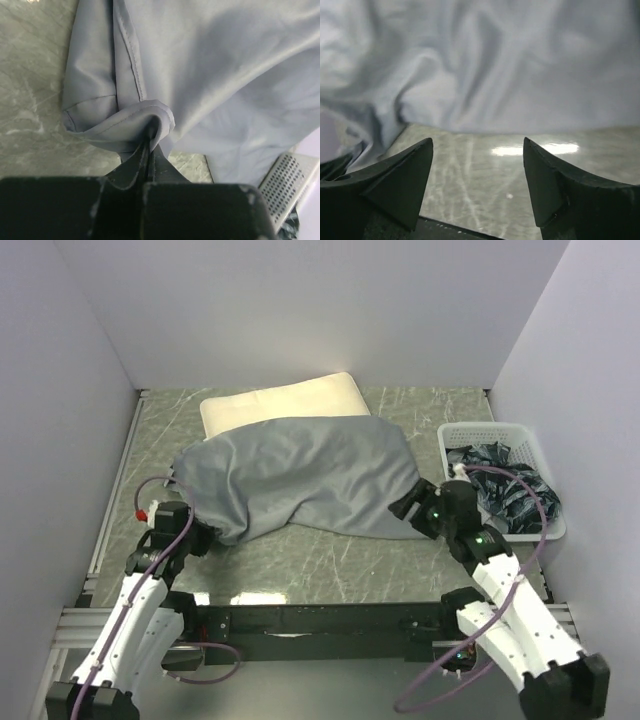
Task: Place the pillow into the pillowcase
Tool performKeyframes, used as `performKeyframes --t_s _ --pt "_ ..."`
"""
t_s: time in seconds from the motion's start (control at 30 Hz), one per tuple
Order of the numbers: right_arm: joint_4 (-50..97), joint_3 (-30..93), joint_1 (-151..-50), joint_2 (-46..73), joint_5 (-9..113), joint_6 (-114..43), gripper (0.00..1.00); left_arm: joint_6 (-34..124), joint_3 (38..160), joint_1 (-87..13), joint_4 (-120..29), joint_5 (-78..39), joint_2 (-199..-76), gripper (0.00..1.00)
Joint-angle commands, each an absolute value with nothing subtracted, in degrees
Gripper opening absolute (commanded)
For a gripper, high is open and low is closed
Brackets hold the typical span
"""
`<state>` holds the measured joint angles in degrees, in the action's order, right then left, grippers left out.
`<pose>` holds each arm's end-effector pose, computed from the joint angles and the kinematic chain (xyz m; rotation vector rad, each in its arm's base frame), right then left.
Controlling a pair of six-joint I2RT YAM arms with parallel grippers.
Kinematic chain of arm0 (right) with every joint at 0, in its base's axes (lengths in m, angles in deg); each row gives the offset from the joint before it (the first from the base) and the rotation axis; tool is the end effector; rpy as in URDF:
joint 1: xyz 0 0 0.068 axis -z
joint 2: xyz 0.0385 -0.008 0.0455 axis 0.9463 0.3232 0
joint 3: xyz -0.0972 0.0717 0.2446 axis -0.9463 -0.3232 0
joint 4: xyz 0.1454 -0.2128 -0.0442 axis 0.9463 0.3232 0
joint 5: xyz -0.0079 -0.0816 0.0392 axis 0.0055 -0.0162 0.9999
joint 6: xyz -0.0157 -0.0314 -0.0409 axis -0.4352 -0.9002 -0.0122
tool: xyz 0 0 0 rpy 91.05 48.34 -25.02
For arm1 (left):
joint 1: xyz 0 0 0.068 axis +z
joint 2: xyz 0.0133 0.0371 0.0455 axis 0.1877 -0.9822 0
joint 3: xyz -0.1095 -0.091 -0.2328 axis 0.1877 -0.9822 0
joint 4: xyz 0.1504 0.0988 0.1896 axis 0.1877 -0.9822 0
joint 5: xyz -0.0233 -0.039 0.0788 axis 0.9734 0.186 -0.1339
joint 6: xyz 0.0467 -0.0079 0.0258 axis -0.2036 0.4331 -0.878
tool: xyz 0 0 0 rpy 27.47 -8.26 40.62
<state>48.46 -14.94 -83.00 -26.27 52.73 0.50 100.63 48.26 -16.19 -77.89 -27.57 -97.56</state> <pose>0.1564 0.0380 0.2269 0.5416 2.2511 0.6623 0.1349 -0.0127 0.1879 -1.2479 2.0966 -0.5985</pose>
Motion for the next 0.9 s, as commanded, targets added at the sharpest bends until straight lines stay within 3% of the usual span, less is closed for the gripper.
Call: performKeyframes --t_s 0.0,0.27,0.4,0.6,0.7,0.73,0.77,0.8,0.87 --pt "41.17 -6.46 -93.89 -19.95 40.26 0.37 0.79 103.07 54.43 -19.26 -79.04 -35.88 -98.05 0.01" --pt "37.82 11.02 -117.25 14.50 34.46 -8.41 0.83 100.16 60.34 -19.87 -81.95 -40.54 -100.60 0.01" --pt "38.77 17.36 -121.67 27.76 33.05 -9.56 0.84 98.67 61.74 -19.96 -81.95 -42.03 -101.83 0.01" --pt "41.59 20.10 -122.74 35.61 27.44 -7.55 0.78 95.68 62.54 -20.05 -82.12 -43.53 -103.94 0.01" --pt "41.94 18.26 -122.74 35.27 25.85 -5.79 0.59 94.89 62.10 -20.05 -81.86 -44.23 -103.85 0.01" --pt "42.12 17.55 -122.65 35.09 25.67 -5.35 0.41 94.54 62.01 -20.05 -81.43 -44.15 -104.03 0.01" --pt "42.29 16.24 -122.65 34.92 25.41 -4.65 0.32 94.45 61.75 -20.05 -81.16 -43.89 -104.11 0.01" --pt "43.17 15.53 -122.65 34.48 25.40 -4.29 0.14 94.36 61.57 -20.05 -80.98 -43.71 -104.20 0.01" --pt "43.87 12.46 -122.74 33.25 25.23 -2.81 0.00 94.01 60.96 -20.05 -79.84 -42.57 -104.55 0.01"
